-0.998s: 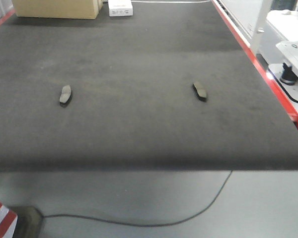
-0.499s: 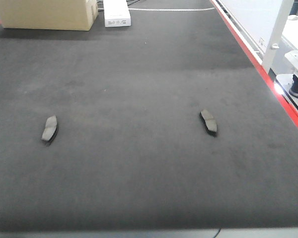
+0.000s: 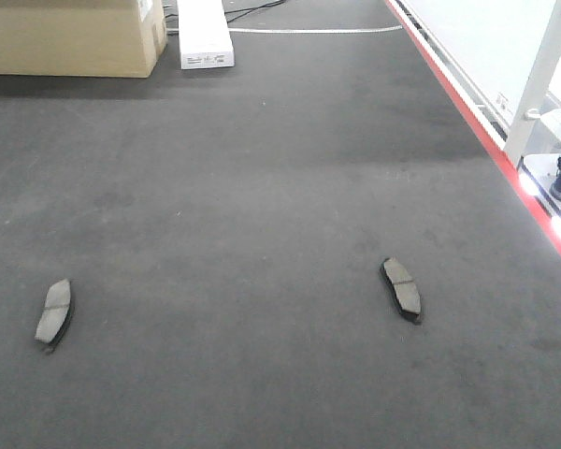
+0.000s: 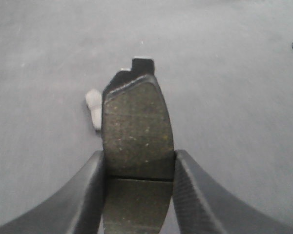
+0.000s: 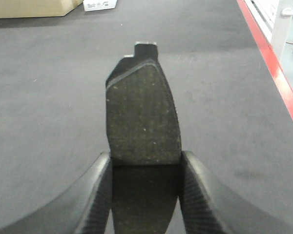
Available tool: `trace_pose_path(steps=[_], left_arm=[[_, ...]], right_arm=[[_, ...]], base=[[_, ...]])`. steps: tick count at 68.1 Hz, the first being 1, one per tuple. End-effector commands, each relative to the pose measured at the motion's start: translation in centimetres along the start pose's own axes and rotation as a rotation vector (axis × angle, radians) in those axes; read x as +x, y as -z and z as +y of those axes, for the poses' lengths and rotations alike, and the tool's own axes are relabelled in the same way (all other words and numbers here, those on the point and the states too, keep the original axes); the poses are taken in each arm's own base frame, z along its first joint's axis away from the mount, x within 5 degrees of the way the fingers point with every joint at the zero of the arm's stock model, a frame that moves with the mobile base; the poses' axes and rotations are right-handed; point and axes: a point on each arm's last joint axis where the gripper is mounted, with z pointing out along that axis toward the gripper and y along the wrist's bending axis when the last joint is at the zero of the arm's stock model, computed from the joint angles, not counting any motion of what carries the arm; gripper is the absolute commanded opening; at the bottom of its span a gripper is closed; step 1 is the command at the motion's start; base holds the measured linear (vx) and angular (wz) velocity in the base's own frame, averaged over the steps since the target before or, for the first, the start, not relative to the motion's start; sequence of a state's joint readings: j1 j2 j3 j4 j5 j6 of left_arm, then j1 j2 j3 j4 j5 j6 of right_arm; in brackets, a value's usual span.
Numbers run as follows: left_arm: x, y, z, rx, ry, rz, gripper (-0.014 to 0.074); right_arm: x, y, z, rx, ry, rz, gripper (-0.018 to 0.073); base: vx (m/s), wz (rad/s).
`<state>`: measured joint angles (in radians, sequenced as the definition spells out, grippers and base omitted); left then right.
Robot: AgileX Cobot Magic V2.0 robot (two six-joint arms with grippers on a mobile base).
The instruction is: Move and align brake pads A on conveyor
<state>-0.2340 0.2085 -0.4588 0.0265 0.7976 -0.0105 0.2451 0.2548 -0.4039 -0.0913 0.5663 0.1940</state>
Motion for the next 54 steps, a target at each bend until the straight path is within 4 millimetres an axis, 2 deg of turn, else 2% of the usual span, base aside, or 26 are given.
trace_pose_path(steps=[1, 54], left_arm=[[-1.63, 0.34, -0.03, 0.006, 0.006, -0.111, -0.0006], [-1.63, 0.34, -0.03, 0.006, 0.006, -0.111, -0.0006]], right_arm=[[-1.77, 0.41, 0.19, -0.011, 0.016, -0.119, -0.0004], [-1.77, 0.41, 0.19, -0.011, 0.016, -0.119, -0.0004]], base=[[0.2, -0.05], [0.07, 0.0]])
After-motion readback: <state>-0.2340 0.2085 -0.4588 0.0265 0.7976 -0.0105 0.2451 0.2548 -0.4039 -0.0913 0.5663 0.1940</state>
